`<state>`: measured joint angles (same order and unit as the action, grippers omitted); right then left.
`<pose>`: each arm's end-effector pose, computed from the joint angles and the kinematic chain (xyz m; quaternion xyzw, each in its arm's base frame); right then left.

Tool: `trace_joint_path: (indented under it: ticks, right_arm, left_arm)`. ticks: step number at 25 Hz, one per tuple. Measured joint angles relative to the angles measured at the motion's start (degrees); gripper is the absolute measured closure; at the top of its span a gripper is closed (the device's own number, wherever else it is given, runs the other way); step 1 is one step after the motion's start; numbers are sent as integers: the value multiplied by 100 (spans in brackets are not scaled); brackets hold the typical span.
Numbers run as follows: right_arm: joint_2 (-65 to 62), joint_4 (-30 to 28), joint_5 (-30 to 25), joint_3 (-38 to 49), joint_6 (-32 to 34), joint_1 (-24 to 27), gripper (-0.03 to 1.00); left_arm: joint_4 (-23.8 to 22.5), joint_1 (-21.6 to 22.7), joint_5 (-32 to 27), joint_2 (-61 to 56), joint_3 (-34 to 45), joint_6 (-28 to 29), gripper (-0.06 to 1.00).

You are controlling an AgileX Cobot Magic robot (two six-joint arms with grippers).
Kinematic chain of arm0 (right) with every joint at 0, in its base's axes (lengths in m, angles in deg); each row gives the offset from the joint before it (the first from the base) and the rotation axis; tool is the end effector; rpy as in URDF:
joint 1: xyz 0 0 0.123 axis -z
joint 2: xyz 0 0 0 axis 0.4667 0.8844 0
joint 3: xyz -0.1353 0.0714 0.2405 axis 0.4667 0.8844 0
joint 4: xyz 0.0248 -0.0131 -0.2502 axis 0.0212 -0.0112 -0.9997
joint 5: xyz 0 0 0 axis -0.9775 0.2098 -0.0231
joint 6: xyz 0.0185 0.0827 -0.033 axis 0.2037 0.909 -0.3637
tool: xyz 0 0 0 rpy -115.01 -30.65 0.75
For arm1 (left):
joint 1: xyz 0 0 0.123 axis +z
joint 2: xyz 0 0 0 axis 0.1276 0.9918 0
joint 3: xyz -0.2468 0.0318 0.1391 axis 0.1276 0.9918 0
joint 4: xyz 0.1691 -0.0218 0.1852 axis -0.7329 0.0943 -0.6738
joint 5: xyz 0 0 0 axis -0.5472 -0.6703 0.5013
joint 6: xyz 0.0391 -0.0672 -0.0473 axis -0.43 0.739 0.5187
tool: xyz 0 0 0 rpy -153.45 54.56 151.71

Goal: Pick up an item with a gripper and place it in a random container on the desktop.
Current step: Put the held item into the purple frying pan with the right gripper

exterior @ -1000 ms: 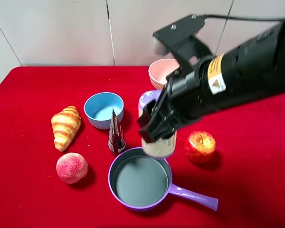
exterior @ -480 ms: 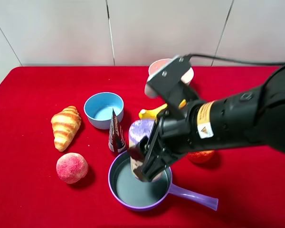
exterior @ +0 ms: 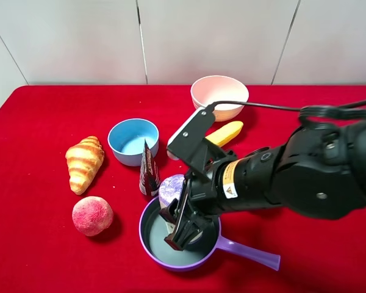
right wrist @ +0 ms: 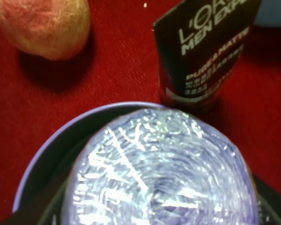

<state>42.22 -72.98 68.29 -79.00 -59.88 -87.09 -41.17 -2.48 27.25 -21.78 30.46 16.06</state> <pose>0.1409 0.2370 0.1480 -0.4707 0.8219 0.1579 0.2791 -0.0055 -0.0012 0.2757 0.0897 0.8480 -0.0482 0.5200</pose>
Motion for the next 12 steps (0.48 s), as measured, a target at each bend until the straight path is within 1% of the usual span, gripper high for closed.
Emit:
trace_joint_path:
  ticks: [6,12]
  right_arm:
    - [150,0,642,223,-96,0,51]
    - [150,30,1041,453,-96,0,51]
  left_arm:
    - [0,0,0,0,0,0,-4]
    - [0,0,0,0,0,0,-4]
